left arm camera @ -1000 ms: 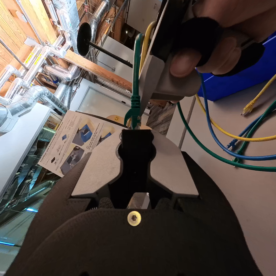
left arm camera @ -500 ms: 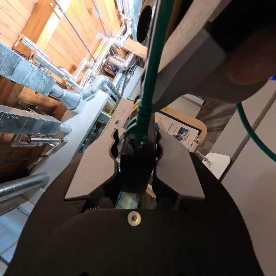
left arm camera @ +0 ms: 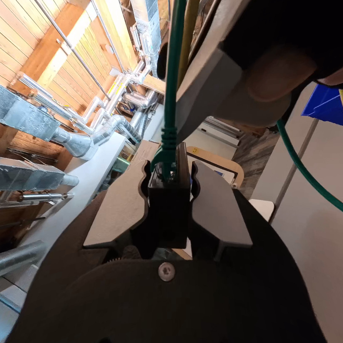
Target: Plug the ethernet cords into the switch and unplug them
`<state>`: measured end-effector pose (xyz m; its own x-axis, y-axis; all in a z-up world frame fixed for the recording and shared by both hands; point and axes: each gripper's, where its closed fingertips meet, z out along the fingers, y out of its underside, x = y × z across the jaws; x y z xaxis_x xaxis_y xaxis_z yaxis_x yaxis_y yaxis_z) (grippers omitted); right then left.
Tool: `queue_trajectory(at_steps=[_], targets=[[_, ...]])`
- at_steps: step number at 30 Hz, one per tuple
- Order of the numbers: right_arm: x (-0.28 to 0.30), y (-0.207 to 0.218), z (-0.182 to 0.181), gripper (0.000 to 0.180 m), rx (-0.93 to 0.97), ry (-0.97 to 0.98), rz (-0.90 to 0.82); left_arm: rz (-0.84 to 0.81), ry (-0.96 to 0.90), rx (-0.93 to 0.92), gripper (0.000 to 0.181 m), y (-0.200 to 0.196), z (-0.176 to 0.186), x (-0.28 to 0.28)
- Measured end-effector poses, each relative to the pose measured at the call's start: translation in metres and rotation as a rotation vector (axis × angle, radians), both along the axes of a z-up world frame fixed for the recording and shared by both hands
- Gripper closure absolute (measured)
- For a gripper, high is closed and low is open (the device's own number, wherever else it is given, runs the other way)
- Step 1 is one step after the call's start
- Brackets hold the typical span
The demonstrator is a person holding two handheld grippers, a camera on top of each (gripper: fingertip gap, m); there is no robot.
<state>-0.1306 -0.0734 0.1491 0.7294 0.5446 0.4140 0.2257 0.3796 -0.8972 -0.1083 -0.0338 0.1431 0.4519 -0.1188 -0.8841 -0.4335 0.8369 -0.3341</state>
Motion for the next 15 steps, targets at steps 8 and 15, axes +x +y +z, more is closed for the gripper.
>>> queue_trajectory(at_steps=[8, 15], targets=[[0.008, -0.002, 0.017, 0.168, 0.293, -0.044, -0.22, -0.005, -0.085, -0.101, 0.133, 0.002, 0.015, -0.008], [0.034, -0.012, 0.028, 0.168, 0.476, -0.04, -0.311, -0.386, -0.084, -0.566, 0.099, -0.022, 0.025, -0.027]])
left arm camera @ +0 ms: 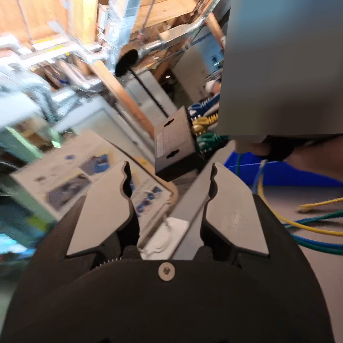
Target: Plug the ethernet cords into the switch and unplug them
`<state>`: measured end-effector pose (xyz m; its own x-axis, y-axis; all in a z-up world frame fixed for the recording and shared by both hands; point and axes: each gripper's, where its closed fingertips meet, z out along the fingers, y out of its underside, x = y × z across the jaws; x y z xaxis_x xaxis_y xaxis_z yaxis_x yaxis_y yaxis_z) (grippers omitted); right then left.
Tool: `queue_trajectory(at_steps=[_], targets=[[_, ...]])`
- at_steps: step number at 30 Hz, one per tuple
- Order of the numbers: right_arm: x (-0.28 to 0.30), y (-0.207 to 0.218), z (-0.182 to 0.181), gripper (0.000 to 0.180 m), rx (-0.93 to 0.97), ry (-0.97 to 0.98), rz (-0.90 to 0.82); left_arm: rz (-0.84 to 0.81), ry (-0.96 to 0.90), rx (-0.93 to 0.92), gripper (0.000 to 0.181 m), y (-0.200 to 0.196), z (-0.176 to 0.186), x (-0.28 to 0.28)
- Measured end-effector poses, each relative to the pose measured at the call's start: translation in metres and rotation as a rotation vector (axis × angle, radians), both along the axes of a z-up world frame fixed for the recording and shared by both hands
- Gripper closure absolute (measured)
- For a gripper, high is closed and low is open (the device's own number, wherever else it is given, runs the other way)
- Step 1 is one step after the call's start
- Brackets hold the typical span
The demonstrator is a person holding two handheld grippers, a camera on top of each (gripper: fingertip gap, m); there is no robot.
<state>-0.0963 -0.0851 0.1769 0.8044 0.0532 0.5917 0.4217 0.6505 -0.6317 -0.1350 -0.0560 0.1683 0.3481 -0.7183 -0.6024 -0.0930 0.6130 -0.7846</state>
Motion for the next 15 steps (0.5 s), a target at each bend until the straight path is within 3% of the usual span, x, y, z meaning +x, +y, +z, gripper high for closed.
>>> queue_trajectory(at_steps=[3, 6, 8, 13, 15], targets=[[-0.008, 0.002, -0.013, 0.168, 0.054, -0.128, -0.013, -0.256, -0.069, -0.389, 0.093, -0.002, 0.01, -0.019], [-0.03, -0.004, -0.027, 0.167, 0.112, -0.258, 0.06, -0.484, -0.054, -0.763, 0.101, 0.003, 0.002, -0.022], [-0.042, -0.009, -0.031, 0.167, 0.123, -0.283, 0.12, -0.517, 0.026, -0.893, 0.113, 0.012, -0.016, -0.016], [-0.052, -0.019, -0.035, 0.166, 0.144, -0.302, 0.234, -0.824, 0.124, -1.201, 0.147, 0.0, -0.026, -0.017], [-0.051, -0.021, -0.035, 0.167, 0.139, -0.299, 0.282, -0.904, 0.156, -1.235, 0.148, -0.005, -0.029, -0.02]])
